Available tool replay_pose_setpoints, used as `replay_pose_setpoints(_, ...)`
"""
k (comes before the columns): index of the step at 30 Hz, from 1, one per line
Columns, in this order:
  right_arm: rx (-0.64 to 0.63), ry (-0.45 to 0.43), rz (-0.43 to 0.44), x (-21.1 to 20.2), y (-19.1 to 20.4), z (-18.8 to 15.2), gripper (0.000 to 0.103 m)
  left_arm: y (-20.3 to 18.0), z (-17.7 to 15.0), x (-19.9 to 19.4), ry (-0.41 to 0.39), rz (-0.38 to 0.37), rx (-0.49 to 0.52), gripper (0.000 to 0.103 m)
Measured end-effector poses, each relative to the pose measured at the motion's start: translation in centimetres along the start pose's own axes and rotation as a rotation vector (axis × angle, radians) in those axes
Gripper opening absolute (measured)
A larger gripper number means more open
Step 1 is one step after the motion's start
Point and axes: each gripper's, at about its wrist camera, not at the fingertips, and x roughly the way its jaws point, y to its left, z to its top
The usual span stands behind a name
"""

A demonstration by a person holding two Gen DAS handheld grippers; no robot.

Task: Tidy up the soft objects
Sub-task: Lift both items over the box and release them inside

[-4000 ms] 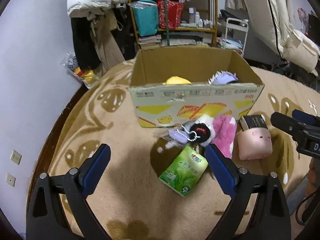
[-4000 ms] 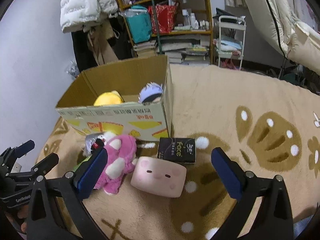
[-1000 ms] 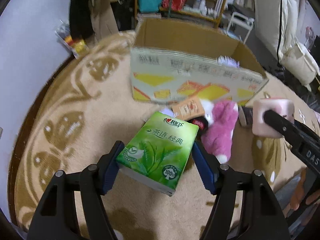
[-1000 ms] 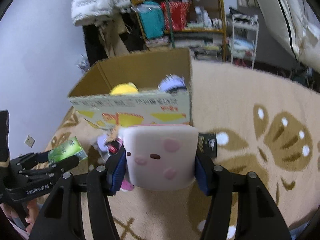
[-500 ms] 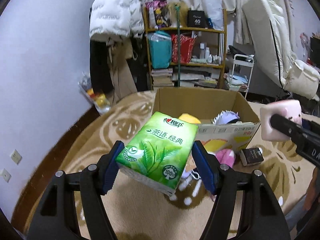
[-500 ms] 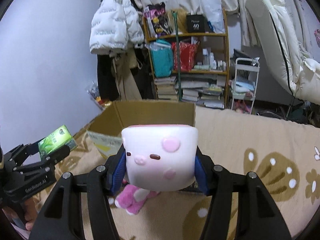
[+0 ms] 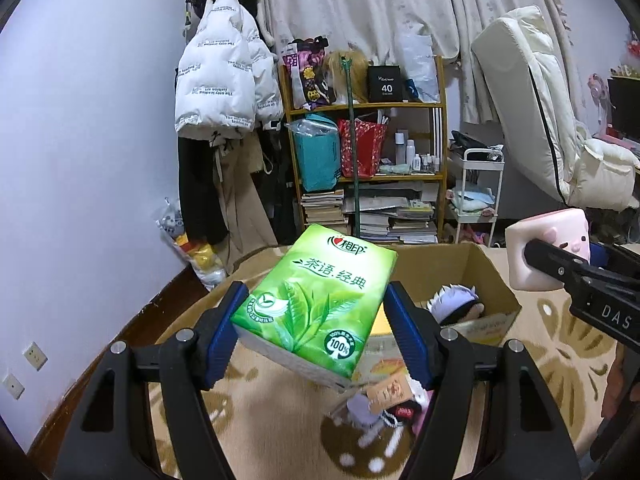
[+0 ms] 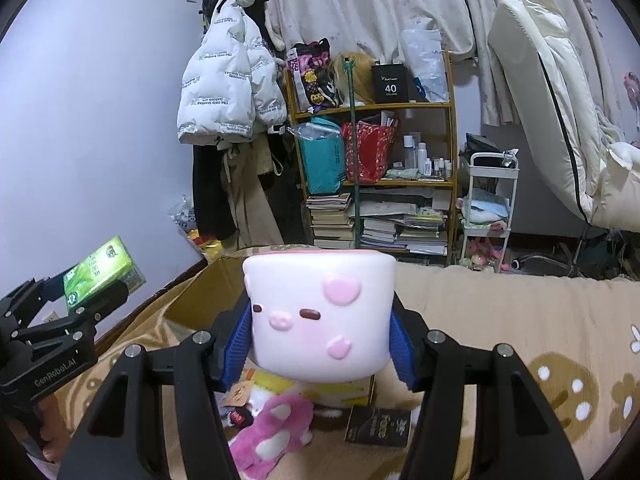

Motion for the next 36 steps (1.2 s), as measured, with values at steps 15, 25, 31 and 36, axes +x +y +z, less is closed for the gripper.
replay_pose_setpoints(15,-0.066,0.043,-0.022,4.8,-0.4,-0.1,0.063,-1.2,-0.7,6.7,0.049,-0.016,0.032,0.069)
replay_pose_setpoints(25,-0.093,0.065,-0.055,7.4,-1.0,-0.7,0.063,-1.3,-1.3,9.5,0.104,-0.028,0.028,0.069)
replay_pose_setpoints(31,-0.124,0.097,-0.051,8.4,-0.6,-1.3,0.067,-1.3,-1.6,10.3,0.128,-0.047,0.029,0.070)
replay_pose_setpoints(36,-0.158,0.101,-0.064,8.6,0.0,-1.6,0.068,-1.6,-1.7,10.2,0.123,-0.042,0.043,0.070)
